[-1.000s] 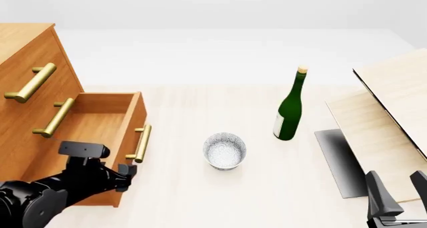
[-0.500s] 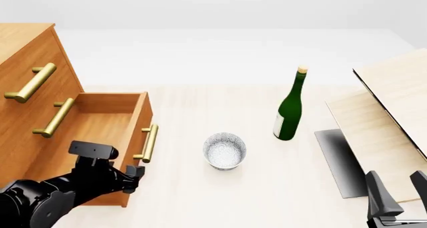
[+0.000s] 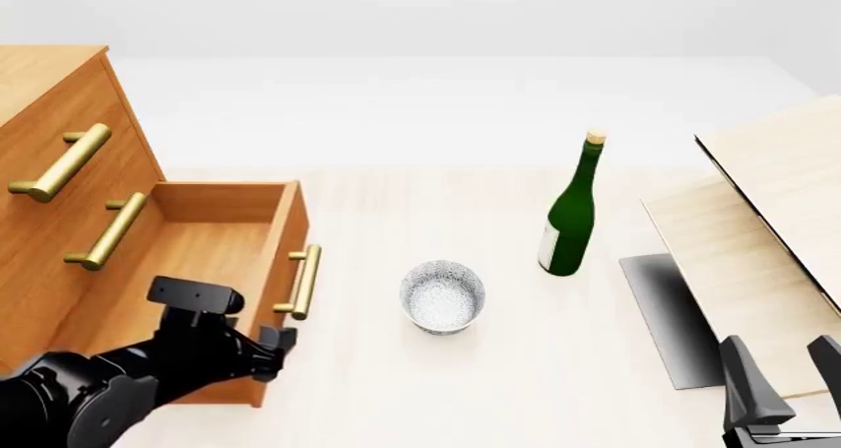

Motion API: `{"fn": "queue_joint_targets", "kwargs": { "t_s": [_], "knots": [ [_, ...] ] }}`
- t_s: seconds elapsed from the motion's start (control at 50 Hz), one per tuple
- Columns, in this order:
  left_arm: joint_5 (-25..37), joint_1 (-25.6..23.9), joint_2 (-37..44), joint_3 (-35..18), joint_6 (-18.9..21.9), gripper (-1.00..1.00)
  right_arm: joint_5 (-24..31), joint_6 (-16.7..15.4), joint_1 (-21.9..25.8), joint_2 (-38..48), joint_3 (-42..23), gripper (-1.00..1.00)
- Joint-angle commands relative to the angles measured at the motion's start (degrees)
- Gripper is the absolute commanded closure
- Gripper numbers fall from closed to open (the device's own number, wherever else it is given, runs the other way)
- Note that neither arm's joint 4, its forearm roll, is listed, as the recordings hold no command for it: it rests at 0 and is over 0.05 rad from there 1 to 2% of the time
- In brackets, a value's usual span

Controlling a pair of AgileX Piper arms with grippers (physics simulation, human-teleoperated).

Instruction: Put the bowl in the bottom drawer of the cabinet and close it.

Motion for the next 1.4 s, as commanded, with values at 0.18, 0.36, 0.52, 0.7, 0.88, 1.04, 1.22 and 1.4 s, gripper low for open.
{"fn": "queue_joint_targets", "kwargs": {
  "t_s": [0.18, 0.36, 0.52, 0.7, 0.88, 1.04, 1.22, 1.4],
  "knots": [
    [1.3, -4.9, -2.4, -0.1, -2.0, -1.00, 0.0, 0.0, 0.0, 0.0, 0.0, -1.00],
    [1.6, -5.1, -3.1, -0.2, -2.1, -1.00, 0.0, 0.0, 0.0, 0.0, 0.0, -1.00],
    [2.5, -4.1, -4.8, -0.3, -0.9, -1.00, 0.0, 0.0, 0.0, 0.0, 0.0, -1.00],
    [4.4, -3.5, -7.8, -0.5, 0.4, -1.00, 0.0, 0.0, 0.0, 0.0, 0.0, -1.00],
    [5.6, -2.6, -10.2, -0.3, 1.2, -1.00, 0.0, 0.0, 0.0, 0.0, 0.0, -1.00],
    [6.9, -2.0, -12.3, -0.2, 1.5, -1.00, 0.0, 0.0, 0.0, 0.0, 0.0, -1.00],
    [8.4, -1.2, -14.9, -0.1, 2.4, -1.00, 0.0, 0.0, 0.0, 0.0, 0.0, -1.00],
    [10.2, -0.9, -17.4, -0.5, 2.3, -1.00, 0.0, 0.0, 0.0, 0.0, 0.0, -1.00]
  ]
}}
